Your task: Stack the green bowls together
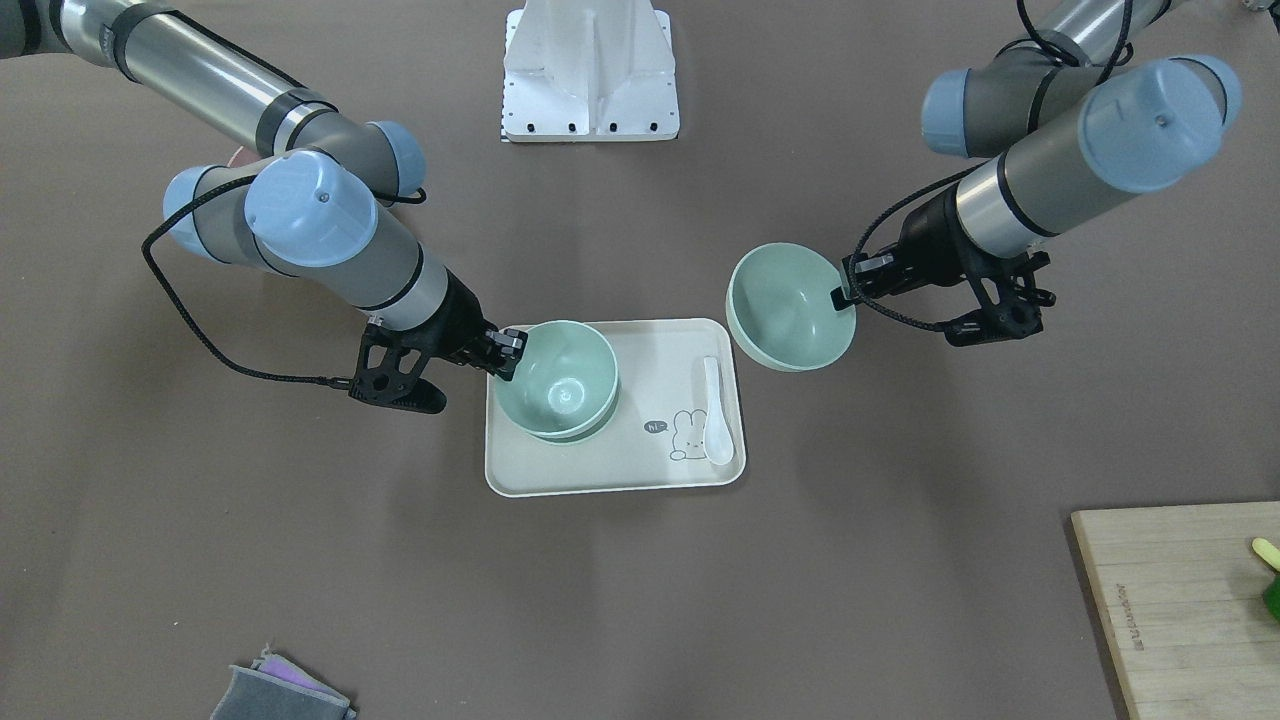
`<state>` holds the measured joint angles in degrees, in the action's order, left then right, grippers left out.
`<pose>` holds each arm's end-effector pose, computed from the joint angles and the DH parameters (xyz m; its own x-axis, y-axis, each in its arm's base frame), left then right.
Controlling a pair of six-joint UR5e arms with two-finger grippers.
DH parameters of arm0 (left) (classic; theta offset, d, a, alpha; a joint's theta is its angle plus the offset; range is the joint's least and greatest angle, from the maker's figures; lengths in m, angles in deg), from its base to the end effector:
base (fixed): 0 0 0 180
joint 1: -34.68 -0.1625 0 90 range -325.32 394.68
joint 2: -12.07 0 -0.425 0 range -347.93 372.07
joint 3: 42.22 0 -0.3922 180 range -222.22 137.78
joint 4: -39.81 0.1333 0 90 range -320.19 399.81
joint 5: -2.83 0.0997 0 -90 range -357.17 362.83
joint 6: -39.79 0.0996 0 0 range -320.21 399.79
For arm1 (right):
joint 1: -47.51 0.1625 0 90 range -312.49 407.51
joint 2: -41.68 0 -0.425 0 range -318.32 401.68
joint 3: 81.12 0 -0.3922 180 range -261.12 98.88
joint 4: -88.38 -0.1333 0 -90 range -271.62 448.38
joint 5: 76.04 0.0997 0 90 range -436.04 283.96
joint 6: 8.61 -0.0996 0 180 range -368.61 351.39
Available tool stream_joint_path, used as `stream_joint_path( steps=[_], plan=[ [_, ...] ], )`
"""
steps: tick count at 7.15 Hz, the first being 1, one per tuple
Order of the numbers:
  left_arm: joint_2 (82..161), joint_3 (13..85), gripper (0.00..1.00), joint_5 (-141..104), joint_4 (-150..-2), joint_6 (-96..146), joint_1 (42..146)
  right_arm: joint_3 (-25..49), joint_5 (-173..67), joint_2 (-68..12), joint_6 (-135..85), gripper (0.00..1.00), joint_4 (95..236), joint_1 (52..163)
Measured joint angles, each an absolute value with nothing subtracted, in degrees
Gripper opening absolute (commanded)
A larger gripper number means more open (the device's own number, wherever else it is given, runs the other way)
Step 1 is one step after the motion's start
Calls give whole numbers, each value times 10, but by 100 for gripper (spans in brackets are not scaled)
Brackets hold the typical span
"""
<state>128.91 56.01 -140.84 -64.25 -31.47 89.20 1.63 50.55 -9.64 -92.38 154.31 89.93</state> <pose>0.3182 -0.5379 0.2796 0.4011 -0.2347 -0.8855 0.0000 0.9666 -0.2563 -0.4836 -0.5420 0.2529 0.4351 0.2795 0.8559 -0.1325 0.9601 -0.2462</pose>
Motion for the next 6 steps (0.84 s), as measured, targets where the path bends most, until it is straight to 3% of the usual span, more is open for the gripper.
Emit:
stream_joint_path(
  steps=[3, 6],
  plan=[
    [1344, 544, 0, -1362, -642, -374, 838, 19, 539, -102, -912, 100, 1543, 930],
    [1420, 489, 0, -1293, -647, -417, 777, 27, 650, -163, -819, 100, 1546, 1037]
  ],
)
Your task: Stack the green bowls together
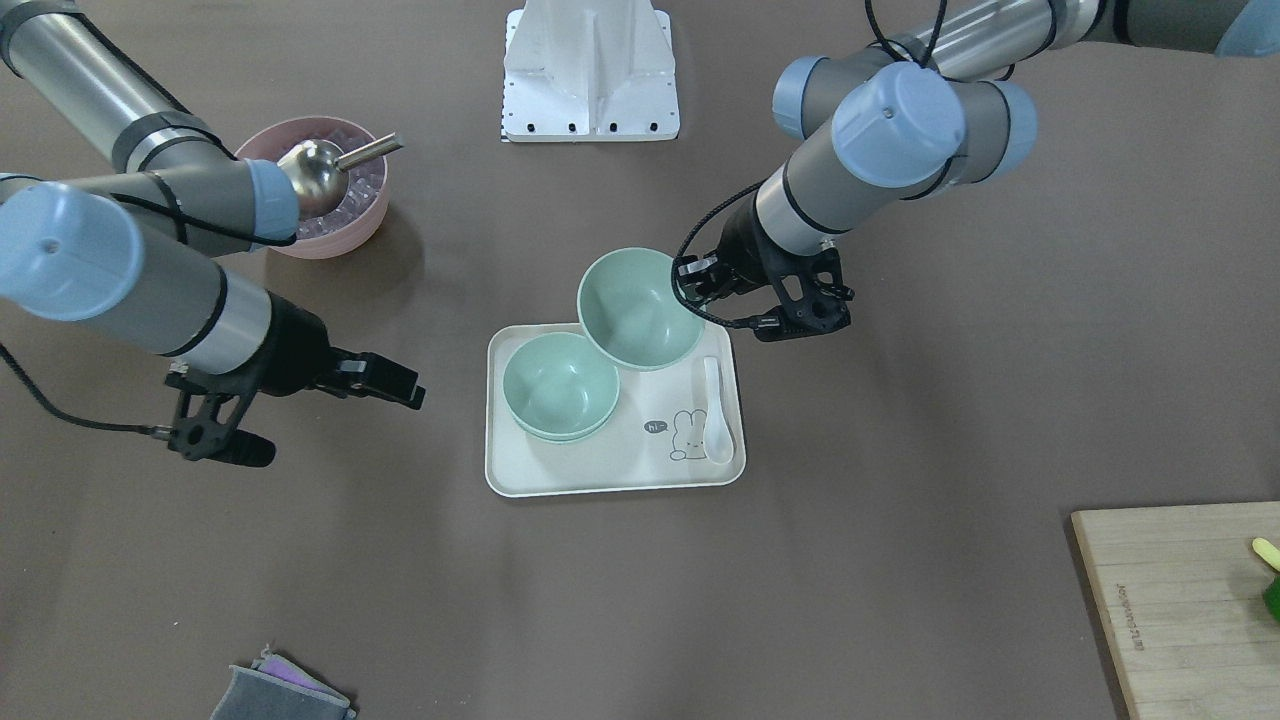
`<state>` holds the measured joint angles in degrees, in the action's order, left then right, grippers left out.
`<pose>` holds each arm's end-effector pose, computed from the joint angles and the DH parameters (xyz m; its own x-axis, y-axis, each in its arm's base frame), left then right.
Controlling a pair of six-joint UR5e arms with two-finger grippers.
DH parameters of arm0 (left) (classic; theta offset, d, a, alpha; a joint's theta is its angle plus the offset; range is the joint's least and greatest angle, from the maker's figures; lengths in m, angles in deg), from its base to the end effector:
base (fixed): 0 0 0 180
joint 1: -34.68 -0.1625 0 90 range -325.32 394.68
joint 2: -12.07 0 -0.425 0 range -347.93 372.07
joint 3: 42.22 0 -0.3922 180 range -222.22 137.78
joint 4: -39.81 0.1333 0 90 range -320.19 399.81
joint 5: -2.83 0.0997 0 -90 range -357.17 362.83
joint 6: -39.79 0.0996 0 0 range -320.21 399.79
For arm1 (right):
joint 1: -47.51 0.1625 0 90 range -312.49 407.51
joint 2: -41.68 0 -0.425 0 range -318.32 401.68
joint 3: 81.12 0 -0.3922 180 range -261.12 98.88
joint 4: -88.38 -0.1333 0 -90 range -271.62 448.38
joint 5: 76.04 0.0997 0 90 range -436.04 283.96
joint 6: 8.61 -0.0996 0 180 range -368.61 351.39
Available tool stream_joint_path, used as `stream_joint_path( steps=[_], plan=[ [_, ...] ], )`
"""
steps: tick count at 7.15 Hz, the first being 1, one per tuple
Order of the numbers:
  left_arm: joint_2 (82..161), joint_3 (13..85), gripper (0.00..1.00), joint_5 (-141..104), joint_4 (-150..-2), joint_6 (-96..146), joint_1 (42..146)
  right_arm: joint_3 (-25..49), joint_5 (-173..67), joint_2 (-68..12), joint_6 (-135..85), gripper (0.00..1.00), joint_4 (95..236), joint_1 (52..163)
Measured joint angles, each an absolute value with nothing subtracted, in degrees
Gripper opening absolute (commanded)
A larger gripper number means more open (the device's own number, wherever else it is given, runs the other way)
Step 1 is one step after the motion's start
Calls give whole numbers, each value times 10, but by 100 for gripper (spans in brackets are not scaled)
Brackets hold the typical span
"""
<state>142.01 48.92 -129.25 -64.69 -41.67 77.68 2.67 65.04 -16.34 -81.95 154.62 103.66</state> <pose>0.4562 -0.5164 0.1902 0.4239 -0.2446 -0.8720 0.0394 0.9669 -0.2521 -0.3383 -0.6046 0.3173 0.4014 0.2752 0.8736 -0.0803 0.9607 -0.2657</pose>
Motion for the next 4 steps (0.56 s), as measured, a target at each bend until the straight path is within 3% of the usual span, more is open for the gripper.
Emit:
stream_joint_path(
  steps=[4],
  plan=[
    [1495, 387, 0, -1211, -709, -424, 721, 27, 667, -246, -653, 100, 1551, 1112]
  ],
)
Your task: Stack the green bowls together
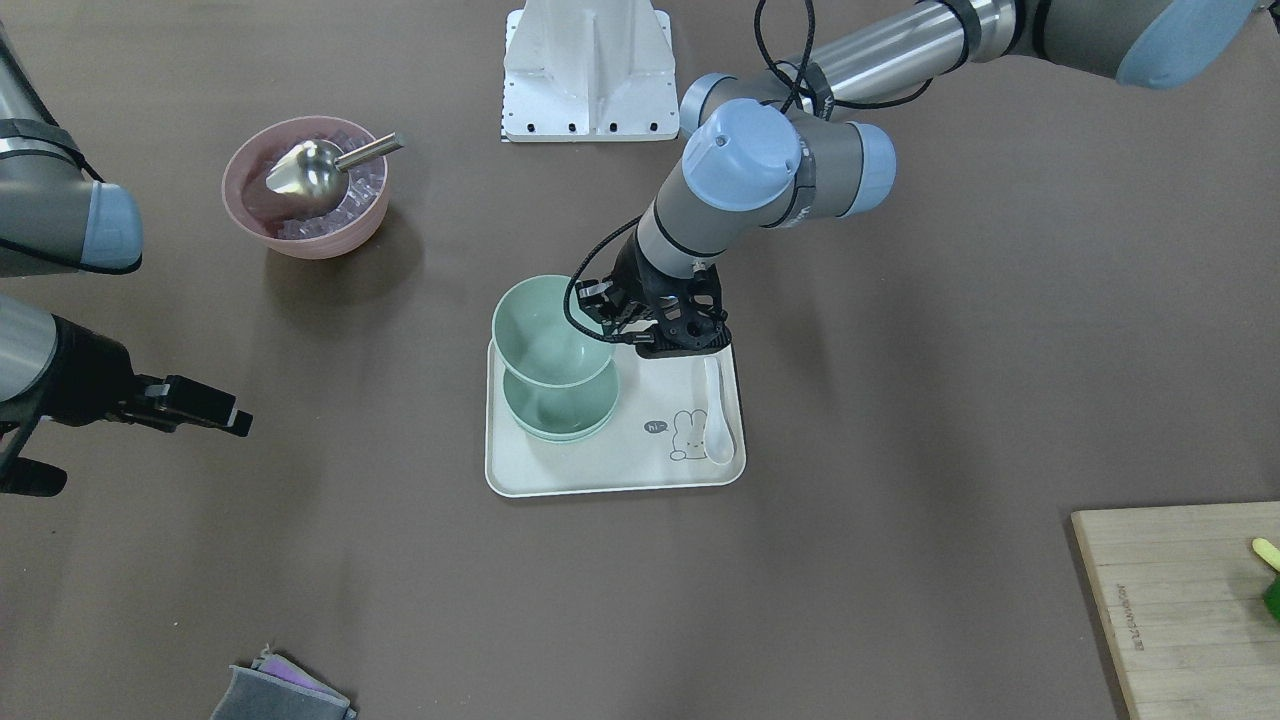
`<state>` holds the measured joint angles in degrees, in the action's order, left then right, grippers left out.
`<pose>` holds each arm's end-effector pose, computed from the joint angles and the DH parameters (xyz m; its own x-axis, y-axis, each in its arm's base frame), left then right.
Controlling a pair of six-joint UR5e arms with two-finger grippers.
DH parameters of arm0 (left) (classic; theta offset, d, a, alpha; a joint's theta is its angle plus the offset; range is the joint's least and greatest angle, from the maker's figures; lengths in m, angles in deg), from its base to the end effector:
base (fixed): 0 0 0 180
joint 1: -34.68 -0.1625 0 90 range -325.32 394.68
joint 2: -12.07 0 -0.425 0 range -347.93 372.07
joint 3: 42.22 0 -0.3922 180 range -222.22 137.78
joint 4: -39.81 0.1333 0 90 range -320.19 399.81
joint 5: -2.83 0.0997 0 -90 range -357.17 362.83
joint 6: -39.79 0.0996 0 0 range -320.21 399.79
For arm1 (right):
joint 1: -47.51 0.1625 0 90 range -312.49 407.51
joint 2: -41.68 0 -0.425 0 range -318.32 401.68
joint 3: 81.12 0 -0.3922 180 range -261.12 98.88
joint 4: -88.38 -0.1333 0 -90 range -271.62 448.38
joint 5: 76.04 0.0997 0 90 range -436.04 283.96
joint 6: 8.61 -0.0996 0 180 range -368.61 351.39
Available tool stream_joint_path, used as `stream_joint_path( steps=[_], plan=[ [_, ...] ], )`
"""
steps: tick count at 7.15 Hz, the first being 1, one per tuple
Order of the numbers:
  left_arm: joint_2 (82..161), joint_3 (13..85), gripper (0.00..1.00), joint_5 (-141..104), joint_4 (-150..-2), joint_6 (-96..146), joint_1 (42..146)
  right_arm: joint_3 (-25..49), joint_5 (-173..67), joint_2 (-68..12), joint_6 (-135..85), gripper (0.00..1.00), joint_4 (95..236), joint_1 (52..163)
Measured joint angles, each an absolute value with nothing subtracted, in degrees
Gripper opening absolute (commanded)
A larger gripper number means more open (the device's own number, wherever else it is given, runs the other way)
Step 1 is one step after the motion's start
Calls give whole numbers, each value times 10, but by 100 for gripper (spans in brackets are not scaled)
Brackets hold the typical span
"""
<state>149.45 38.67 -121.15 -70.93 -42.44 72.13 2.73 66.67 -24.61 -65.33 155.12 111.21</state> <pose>0.5425 -0.5133 0.1644 0.4218 -0.1818 -0.8883 0.0675 0.9833 -0.1692 -0.2438 -0.6154 0.4138 0.4519 0.1640 0.8769 -0.0774 0.9865 -0.1446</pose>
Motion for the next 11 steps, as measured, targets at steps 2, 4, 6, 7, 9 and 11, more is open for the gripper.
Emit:
stream_joint_path(
  steps=[2, 4, 6, 7, 9, 11],
  plan=[
    [1502, 373, 0, -1205, -725, -423, 720, 26, 667, -262, -612, 100, 1552, 1126],
    [1503, 371, 0, -1204, -733, -420, 725, 26, 667, -264, -604, 100, 1552, 1129],
    [1502, 369, 0, -1204, -734, -419, 731, 27, 666, -265, -603, 100, 1552, 1130],
    [1502, 367, 0, -1204, -735, -418, 734, 27, 666, -265, -603, 100, 1552, 1130],
    [1503, 358, 99, -1199, -742, -417, 737, 27, 665, -267, -603, 100, 1552, 1130],
    [1503, 353, 99, -1190, -753, -419, 737, 27, 666, -267, -603, 100, 1552, 1129]
  ],
)
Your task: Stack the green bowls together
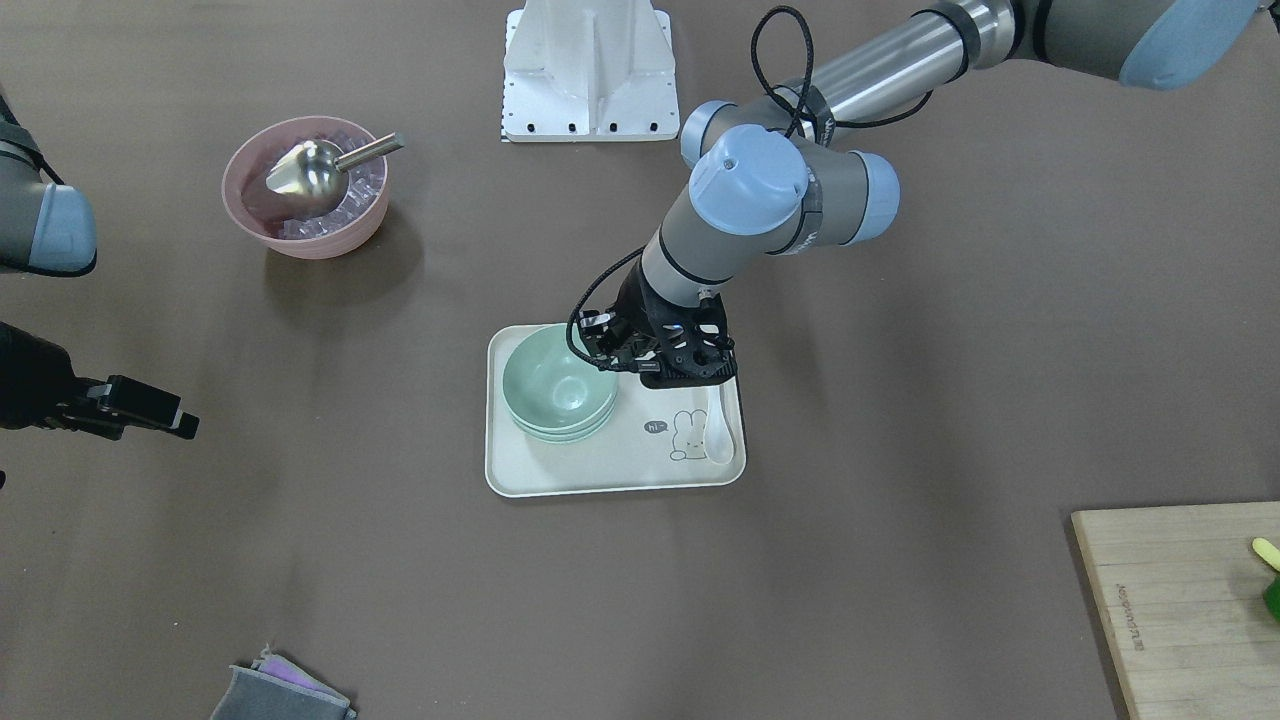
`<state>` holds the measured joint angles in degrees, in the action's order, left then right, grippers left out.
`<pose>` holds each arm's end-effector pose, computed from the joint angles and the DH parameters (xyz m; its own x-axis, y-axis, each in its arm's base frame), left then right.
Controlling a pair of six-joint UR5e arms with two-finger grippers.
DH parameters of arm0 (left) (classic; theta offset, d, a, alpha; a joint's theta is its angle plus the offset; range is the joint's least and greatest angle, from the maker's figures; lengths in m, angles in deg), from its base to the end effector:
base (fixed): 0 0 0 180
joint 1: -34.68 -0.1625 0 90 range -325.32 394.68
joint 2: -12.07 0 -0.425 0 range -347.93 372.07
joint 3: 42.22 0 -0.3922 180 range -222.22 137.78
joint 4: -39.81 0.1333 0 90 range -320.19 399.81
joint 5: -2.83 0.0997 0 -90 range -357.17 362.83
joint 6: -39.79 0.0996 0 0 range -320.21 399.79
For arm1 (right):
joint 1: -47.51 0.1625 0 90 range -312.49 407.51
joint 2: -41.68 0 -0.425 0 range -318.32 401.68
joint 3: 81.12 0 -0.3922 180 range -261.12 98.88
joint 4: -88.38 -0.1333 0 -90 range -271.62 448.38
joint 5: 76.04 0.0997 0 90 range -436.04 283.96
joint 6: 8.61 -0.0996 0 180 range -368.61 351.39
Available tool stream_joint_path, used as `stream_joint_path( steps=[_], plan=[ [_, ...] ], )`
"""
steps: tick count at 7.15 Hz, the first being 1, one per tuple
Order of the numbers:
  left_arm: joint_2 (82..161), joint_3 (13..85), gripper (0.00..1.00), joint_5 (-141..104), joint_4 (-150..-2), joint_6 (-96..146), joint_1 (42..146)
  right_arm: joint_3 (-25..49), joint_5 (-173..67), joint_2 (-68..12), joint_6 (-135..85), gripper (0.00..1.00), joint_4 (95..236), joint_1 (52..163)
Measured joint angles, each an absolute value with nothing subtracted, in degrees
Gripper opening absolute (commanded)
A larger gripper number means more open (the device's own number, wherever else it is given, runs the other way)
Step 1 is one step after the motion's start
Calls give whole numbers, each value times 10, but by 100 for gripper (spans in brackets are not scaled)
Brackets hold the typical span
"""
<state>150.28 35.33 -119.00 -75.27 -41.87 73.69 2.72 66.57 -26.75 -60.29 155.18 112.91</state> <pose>0.5379 -0.5396 0.1707 0.4003 -0.1657 -0.9013 0.1201 0.9845 -0.1276 -0.2213 -0.6135 0.4386 0.4696 0.1212 0.8745 -0.0696 0.9925 -0.1002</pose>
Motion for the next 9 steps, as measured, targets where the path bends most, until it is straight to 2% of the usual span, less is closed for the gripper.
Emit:
stream_joint_path(
  steps=[2, 4, 5, 7, 9],
  plan=[
    [1498, 356, 99, -1192, -753, -418, 744, 27, 665, -268, -602, 100, 1552, 1133],
    [1434, 402, 99, -1244, -743, -380, 792, 25, 660, -287, -566, 100, 1552, 1160],
    [1365, 455, 99, -1269, -733, -317, 825, 24, 658, -309, -520, 100, 1552, 1182],
    [1178, 577, 99, -1280, -724, -146, 884, 15, 657, -363, -397, 100, 1554, 1236],
    [997, 648, 99, -1271, -727, 49, 959, -7, 647, -385, -252, 100, 1598, 1289]
  ],
)
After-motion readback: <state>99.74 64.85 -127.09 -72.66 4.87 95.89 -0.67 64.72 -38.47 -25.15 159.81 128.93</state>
